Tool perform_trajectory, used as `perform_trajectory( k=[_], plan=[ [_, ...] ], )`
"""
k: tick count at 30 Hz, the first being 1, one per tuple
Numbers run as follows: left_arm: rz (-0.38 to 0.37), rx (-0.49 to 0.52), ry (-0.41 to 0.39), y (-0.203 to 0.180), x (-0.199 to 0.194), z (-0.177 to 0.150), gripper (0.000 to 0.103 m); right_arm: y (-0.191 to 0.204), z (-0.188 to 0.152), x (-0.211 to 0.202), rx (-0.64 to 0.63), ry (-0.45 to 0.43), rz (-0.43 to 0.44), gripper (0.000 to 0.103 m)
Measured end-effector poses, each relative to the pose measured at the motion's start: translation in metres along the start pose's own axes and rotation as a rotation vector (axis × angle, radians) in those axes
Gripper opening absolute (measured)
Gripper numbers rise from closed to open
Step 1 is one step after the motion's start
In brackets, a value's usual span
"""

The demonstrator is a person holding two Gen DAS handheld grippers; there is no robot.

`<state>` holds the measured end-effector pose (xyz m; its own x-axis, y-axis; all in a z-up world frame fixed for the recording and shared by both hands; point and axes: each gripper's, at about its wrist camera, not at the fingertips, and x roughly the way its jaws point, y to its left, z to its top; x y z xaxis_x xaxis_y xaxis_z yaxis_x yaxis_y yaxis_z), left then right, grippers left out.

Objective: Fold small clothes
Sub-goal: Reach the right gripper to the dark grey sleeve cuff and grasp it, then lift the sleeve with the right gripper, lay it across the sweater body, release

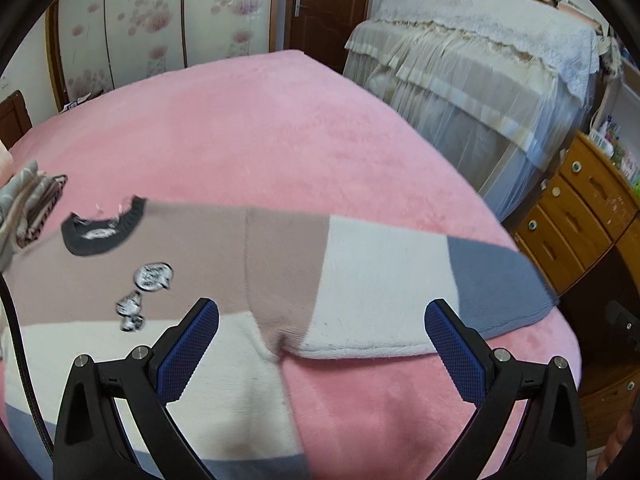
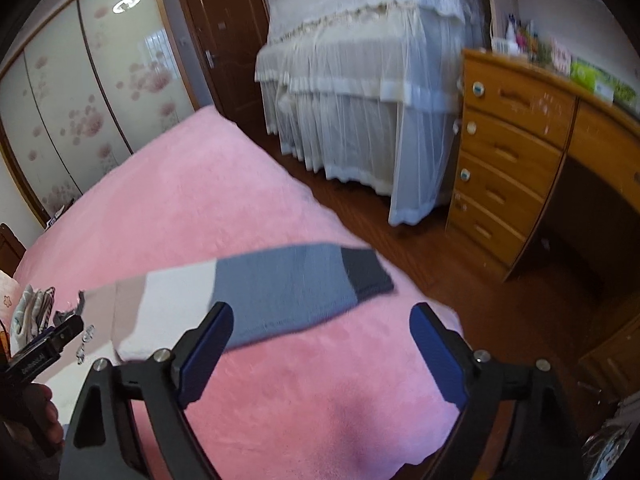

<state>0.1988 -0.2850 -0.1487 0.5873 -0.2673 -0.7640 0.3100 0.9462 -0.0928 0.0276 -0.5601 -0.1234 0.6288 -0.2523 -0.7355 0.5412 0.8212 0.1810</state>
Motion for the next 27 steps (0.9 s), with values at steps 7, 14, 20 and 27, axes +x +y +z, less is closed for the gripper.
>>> perform_trajectory(
  k=[7,14,20,27],
  plan=[
    [-0.003,0.035,0.031,-0.036,0.036,-0.012,0.102,-0.013,-0.014,0.047,0.091,0.079,0.038,0.075],
    [0.024,0.166,0.011,-0.089,0.053,-0.007,0.102,-0.029,-0.011,0.094,0.166,0.151,0.034,0.061],
    [0.102,0.184,0.006,-0.104,0.068,-0.002,0.102,-0.041,-0.002,0.122,0.226,0.167,0.048,0.060],
    [0.113,0.165,0.041,-0.095,0.072,0.000,0.102,-0.038,0.011,0.135,0.230,0.146,0.106,0.008]
  ],
)
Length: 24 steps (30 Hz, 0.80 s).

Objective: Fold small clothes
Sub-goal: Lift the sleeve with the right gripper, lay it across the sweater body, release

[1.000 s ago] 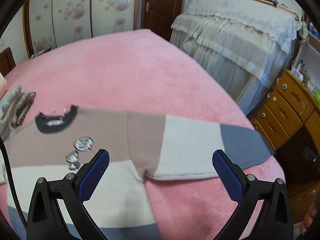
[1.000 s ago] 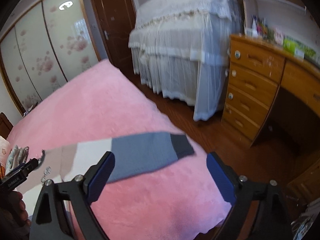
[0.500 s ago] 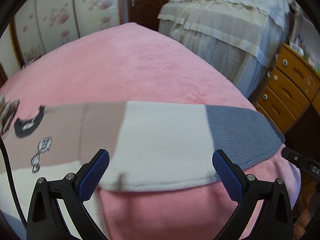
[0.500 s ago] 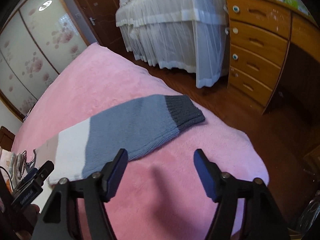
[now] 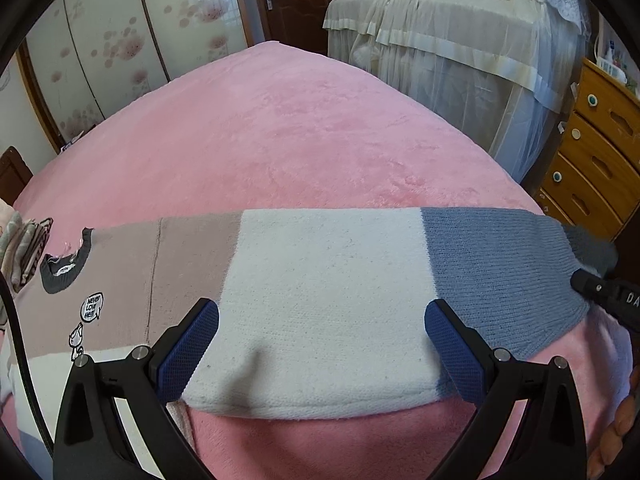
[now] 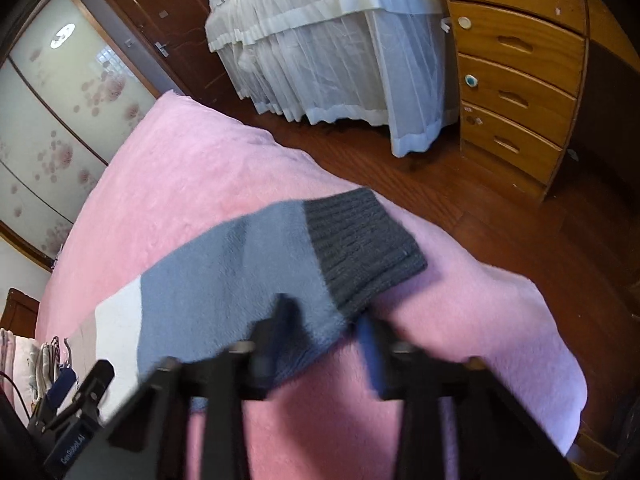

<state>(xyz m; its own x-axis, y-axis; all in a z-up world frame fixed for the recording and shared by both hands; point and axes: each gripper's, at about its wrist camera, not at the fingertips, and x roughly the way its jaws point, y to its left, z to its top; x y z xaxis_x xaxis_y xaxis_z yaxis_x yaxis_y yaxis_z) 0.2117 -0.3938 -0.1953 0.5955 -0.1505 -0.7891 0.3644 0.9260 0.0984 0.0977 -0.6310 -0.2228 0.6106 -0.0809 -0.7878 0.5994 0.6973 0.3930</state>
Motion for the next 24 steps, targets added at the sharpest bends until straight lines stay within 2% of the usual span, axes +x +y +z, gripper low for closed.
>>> perform_trajectory(
  k=[3,9,12,19,24],
  plan=[
    [-0.007,-0.004,-0.009,0.008,-0.010,0.001,0.102,0.016,-0.001,-0.019,-0.056,-0.076,0.015,0.008],
    [-0.065,-0.071,-0.021,0.041,-0.043,0.006,0.102,0.064,-0.005,-0.064,-0.173,-0.169,0.156,0.007],
    [-0.065,-0.087,-0.049,0.064,-0.065,0.007,0.102,0.095,-0.009,-0.081,-0.253,-0.193,0.208,0.007],
    [-0.034,-0.147,-0.078,0.141,-0.102,-0.003,0.102,0.185,-0.042,-0.096,-0.442,-0.175,0.323,0.007],
    [0.010,-0.209,-0.072,0.214,-0.115,-0.027,0.102,0.250,-0.088,-0.085,-0.566,-0.109,0.389,0.007]
  ],
)
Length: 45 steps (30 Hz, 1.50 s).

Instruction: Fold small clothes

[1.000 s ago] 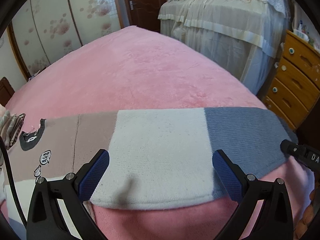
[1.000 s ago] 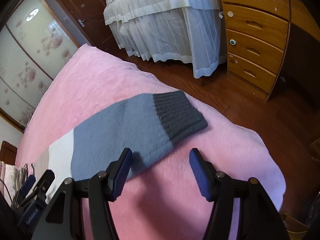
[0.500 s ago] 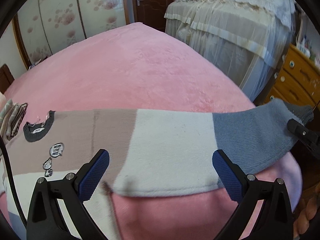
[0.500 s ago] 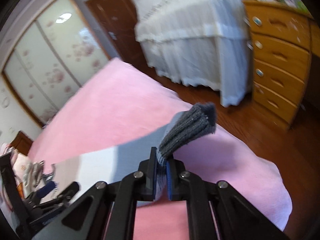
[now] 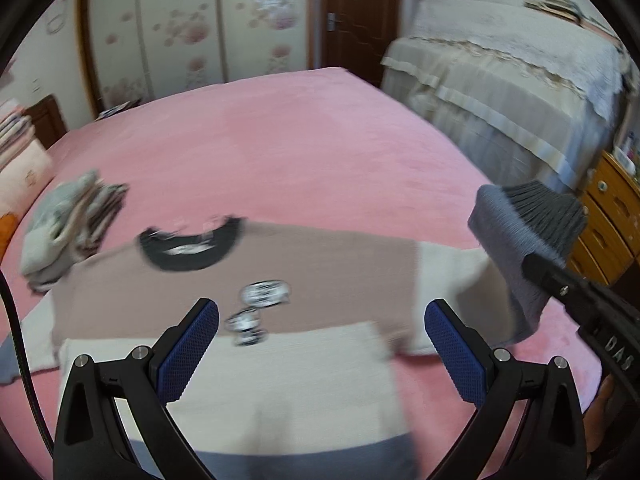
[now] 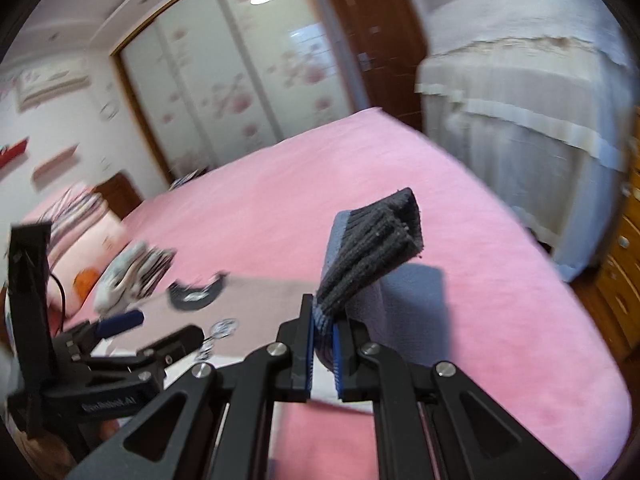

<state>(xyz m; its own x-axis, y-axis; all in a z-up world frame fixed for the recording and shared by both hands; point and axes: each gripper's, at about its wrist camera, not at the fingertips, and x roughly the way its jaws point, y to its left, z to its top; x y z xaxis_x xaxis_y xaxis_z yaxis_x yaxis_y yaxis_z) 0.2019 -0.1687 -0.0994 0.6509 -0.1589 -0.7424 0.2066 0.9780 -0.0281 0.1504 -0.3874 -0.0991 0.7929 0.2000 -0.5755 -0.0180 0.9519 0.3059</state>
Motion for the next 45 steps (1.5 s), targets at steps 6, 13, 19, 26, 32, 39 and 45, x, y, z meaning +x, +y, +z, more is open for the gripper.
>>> perform_trajectory(
  k=[6,13,19,26,32,39,45],
  plan=[
    [0.038,-0.082,0.063,0.075,0.007,-0.034,0.102,0.077,-0.034,0.054,-0.123,0.129,0.085,0.007],
    [0.015,-0.183,0.190,0.133,0.035,-0.078,0.102,0.136,-0.097,0.109,-0.275,0.296,0.070,0.007],
    [-0.066,-0.218,0.219,0.143,0.046,-0.090,0.102,0.143,-0.124,0.116,-0.323,0.358,0.058,0.018],
    [-0.188,-0.266,0.220,0.142,0.049,-0.088,0.102,0.148,-0.128,0.105,-0.320,0.348,0.105,0.037],
    [-0.267,-0.311,0.271,0.142,0.060,-0.094,0.101,0.149,-0.130,0.100,-0.307,0.347,0.115,0.037],
    [-0.400,-0.374,0.303,0.128,0.068,-0.101,0.091,0.134,-0.128,0.073,-0.254,0.315,0.109,0.037],
    [-0.432,-0.363,0.332,0.104,0.081,-0.105,0.078,0.113,-0.127,0.047,-0.216,0.280,0.063,0.037]
  ],
)
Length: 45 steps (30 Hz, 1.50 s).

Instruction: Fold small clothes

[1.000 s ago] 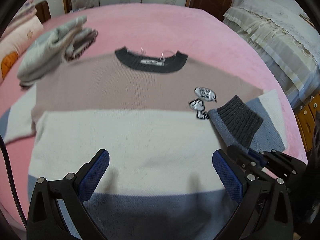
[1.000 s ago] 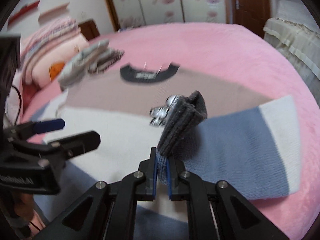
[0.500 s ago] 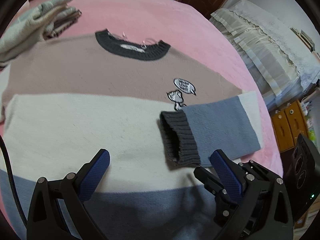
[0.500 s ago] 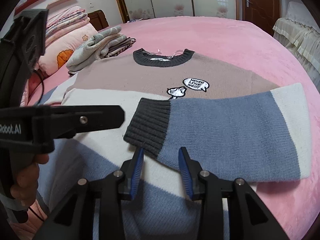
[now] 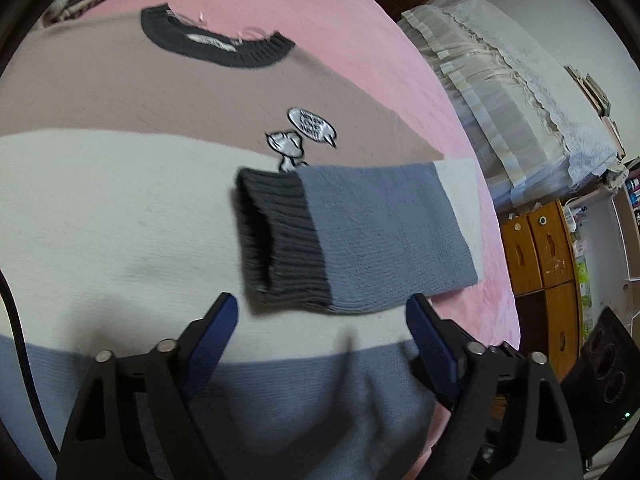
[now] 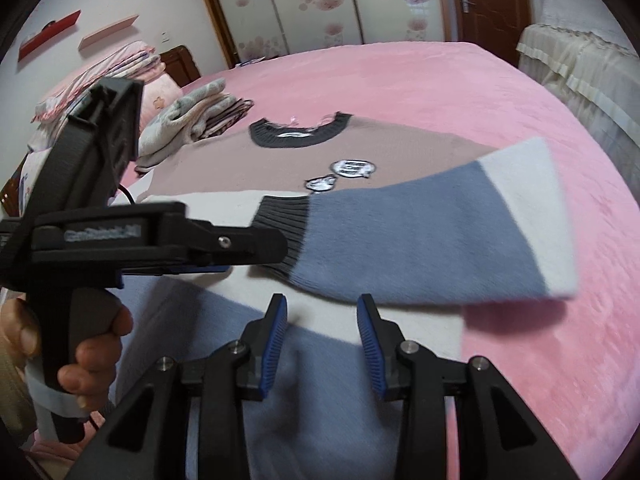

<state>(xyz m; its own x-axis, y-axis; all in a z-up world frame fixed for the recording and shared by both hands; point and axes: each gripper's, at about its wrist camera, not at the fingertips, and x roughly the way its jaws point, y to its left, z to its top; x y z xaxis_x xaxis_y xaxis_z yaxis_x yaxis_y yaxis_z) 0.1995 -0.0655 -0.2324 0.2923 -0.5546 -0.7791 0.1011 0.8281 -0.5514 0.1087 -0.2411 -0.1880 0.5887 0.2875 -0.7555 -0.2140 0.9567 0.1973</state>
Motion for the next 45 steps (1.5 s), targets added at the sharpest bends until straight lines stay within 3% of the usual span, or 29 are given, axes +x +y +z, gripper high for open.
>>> perform_trajectory(
  k=[5,8,12,14,16,19,23,26,32,36,45],
  plan=[
    [-0.021,-0.043,0.009,-0.001,0.015,0.000,0.063,-0.014,-0.007,-0.011,0.031,-0.007,-0.027,0.037],
    [-0.060,-0.110,0.002,0.004,0.020,0.004,0.060,-0.023,-0.010,-0.013,0.050,-0.010,-0.038,0.037],
    [-0.096,-0.189,-0.030,0.012,0.027,0.012,0.046,-0.033,-0.014,-0.012,0.086,-0.009,-0.034,0.037],
    [-0.096,-0.207,-0.042,0.012,0.033,0.014,0.035,-0.037,-0.016,-0.013,0.098,-0.010,-0.038,0.037],
    [-0.078,-0.224,-0.040,0.010,0.039,0.016,0.009,-0.040,-0.018,-0.014,0.110,-0.010,-0.040,0.037],
    [-0.014,-0.195,-0.042,-0.002,0.041,0.018,0.008,-0.046,-0.018,-0.015,0.126,-0.016,-0.050,0.037],
    [0.089,-0.028,-0.098,-0.038,0.023,0.030,0.007,-0.055,-0.018,-0.022,0.135,-0.031,-0.075,0.037],
    [0.100,0.058,-0.173,-0.065,-0.001,0.049,0.007,-0.064,-0.018,-0.024,0.147,-0.039,-0.108,0.037],
    [0.094,0.117,-0.290,-0.090,-0.044,0.089,0.007,-0.096,-0.013,-0.012,0.240,-0.029,-0.148,0.037],
    [0.129,0.145,-0.347,-0.093,-0.070,0.103,0.007,-0.106,0.001,0.004,0.270,-0.030,-0.160,0.037],
    [0.218,0.083,-0.414,-0.031,-0.117,0.106,0.007,-0.096,0.027,0.036,0.262,-0.024,-0.132,0.037]
  ],
)
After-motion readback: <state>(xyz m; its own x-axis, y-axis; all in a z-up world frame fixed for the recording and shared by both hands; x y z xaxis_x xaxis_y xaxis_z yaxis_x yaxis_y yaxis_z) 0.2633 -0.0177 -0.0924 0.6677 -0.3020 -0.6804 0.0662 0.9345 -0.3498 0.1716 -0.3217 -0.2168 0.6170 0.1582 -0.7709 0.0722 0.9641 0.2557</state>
